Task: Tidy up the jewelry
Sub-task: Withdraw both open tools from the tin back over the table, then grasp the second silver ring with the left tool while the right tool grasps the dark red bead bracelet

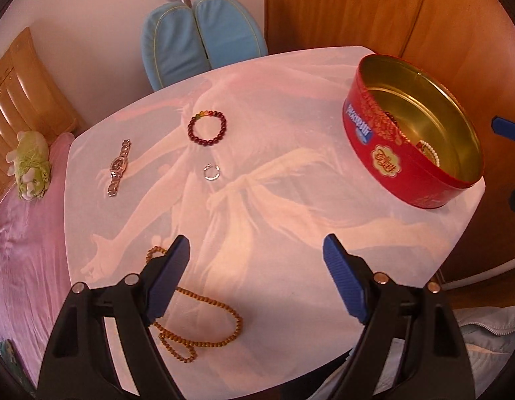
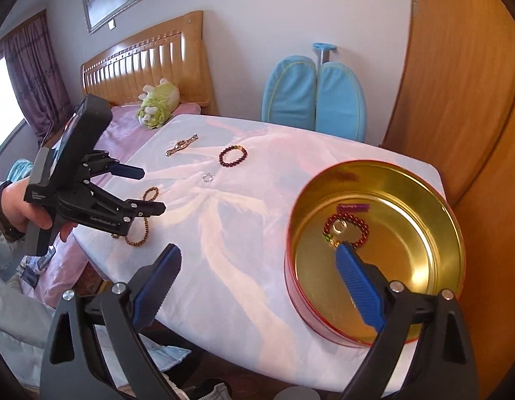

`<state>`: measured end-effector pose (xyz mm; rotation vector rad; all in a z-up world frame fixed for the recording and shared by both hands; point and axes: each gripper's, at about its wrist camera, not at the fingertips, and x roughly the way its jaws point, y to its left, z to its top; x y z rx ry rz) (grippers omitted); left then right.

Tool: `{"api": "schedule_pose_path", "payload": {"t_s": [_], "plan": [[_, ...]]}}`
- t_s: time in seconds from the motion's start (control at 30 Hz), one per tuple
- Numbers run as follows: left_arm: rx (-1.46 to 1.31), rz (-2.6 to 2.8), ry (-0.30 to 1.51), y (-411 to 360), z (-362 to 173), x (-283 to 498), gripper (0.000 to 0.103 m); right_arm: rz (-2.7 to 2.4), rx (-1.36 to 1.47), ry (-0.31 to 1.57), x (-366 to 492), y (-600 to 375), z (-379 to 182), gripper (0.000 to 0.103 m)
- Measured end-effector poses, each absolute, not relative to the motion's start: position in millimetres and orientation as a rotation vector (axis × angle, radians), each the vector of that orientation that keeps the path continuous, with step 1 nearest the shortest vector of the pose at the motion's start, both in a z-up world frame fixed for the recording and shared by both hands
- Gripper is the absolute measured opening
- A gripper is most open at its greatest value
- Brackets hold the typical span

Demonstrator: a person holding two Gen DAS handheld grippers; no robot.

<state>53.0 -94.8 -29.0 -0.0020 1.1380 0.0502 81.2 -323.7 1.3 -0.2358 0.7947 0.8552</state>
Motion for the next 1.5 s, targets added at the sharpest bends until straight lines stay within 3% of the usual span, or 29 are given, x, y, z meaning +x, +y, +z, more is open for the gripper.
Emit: {"api": "schedule_pose_path", "payload": {"t_s": [0.33, 0.77, 0.87, 0.93, 1.07, 1.2, 1.23, 1.3, 1.5], "plan": [[0.089, -0.023, 1.096, -50.3, -60.4, 99.6, 0.080, 0.894, -0.215, 0.872, 133.5, -227.6, -11.1, 0.094], [0.138, -0.082, 1.055, -26.1, -99.8, 146.4, 0.080, 0.836, -0.319, 1.021, 241.5, -112.5, -73.7, 0.094], [0.153, -0.076, 1.048, -22.5, -108.1, 148.6, 0.080, 0.820, -0.348, 1.037, 255.1, -95.6, -87.2, 0.080], [0.159, -0.081, 1.044, -21.7, -113.3, 150.2, 0.071, 0.818, -0.371, 1.057, 262.4, -83.8, -97.5, 0.079], [0.142, -0.096, 1.023, -19.1, -117.3, 150.9, 0.068, 0.840, -0.389, 1.066, 267.4, -69.7, -110.0, 0.074], [0.147, -0.160, 1.001, -25.6, -118.6, 148.4, 0.038, 0.841, -0.438, 1.077, 266.7, -61.0, -121.8, 0.041], [0.163, -0.176, 0.996, -29.4, -118.4, 146.9, 0.028, 0.843, -0.443, 1.065, 265.4, -60.2, -122.7, 0.037], [0.197, -0.180, 0.990, -35.0, -118.5, 144.6, 0.020, 0.863, -0.434, 1.062, 263.9, -60.3, -124.0, 0.011], [0.076, -0.168, 1.002, -18.7, -114.9, 145.2, 0.020, 0.877, -0.396, 1.052, 258.6, -70.8, -116.1, 0.008]]}}
